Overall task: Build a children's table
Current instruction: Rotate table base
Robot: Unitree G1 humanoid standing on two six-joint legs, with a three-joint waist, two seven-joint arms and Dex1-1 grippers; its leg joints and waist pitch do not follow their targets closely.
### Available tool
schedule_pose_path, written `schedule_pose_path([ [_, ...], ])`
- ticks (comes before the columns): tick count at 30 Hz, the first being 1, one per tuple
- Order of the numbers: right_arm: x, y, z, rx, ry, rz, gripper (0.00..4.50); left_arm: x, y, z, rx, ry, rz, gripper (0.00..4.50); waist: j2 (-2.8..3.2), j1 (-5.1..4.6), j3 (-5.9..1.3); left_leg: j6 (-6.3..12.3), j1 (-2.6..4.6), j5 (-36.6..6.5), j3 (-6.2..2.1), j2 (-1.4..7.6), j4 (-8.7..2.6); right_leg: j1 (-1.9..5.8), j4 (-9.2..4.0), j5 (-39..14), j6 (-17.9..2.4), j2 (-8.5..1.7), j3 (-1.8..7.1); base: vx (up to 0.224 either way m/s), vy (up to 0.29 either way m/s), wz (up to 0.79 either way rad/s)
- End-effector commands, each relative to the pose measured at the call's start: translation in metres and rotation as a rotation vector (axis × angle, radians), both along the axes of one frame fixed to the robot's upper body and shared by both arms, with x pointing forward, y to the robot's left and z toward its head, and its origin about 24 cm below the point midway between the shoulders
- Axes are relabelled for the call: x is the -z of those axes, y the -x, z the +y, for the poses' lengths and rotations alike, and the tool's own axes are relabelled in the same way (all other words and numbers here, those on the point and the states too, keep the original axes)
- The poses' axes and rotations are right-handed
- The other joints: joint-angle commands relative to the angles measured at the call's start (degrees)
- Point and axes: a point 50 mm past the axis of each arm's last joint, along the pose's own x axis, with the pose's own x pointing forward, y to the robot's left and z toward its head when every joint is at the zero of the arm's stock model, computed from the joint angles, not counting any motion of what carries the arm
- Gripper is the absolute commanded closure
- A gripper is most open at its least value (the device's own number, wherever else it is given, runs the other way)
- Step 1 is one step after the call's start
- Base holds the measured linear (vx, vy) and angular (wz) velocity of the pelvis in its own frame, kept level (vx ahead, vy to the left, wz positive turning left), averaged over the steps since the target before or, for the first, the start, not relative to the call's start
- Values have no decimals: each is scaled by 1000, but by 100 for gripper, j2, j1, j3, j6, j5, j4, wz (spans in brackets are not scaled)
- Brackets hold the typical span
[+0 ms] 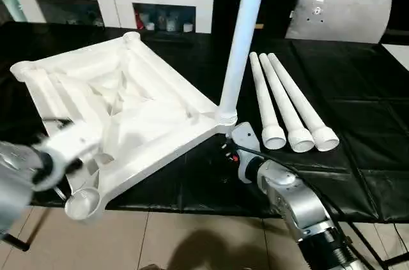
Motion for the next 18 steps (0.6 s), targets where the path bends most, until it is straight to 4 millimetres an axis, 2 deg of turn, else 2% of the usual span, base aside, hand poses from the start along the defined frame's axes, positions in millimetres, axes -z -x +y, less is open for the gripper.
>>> schedule_pose_path([
  [1,0,-2,2,-2,12,-7,0,4,-1,-8,26,74,26,444,153,-19,-307,-389,180,-1897,-138,259,-491,123,-426,-1440,-955,-378,268,0,0,0],
  [5,1,-3,4,0,13,-5,0,7,-3,-20,65,148,51,444,136,-20,-318,-379,173,-1861,-138,251,-483,150,-413,-1360,-1006,-386,267,0,0,0],
  [6,3,-5,4,8,19,-3,0,14,-4,-38,148,236,90,444,126,-17,-312,-353,175,-1825,-131,250,-478,144,-425,-1407,-992,-391,274,0,0,0],
  [7,3,-5,5,10,20,-3,0,15,-4,-44,170,261,99,444,133,4,-318,-361,201,-1824,-129,257,-473,135,-433,-1405,-998,-389,275,0,0,0],
  [9,3,-6,4,12,23,-3,0,17,-6,-54,207,300,108,444,154,23,-322,-381,174,-1762,-135,254,-483,161,-407,-1283,-1025,-394,273,0,0,0],
  [11,4,-6,3,14,28,-3,0,18,-9,-66,240,346,107,444,147,16,-325,-385,176,-1738,-130,257,-481,165,-410,-1173,-1020,-380,270,0,0,0],
  [13,5,-7,2,16,35,2,0,17,-13,-81,271,421,107,444,142,11,-330,-368,154,-1635,-120,241,-469,200,-396,-1072,-1038,-386,269,0,0,0],
  [15,6,-7,0,16,45,6,0,16,-15,-89,302,458,117,444,116,6,-329,-348,141,-1622,-122,237,-464,221,-406,-1140,-1026,-392,269,0,0,0],
  [18,7,-8,0,4,54,7,0,18,-15,-95,355,472,150,444,146,-29,-315,-317,139,-1663,-124,229,-462,208,-425,-1228,-1017,-377,262,0,0,0],
])
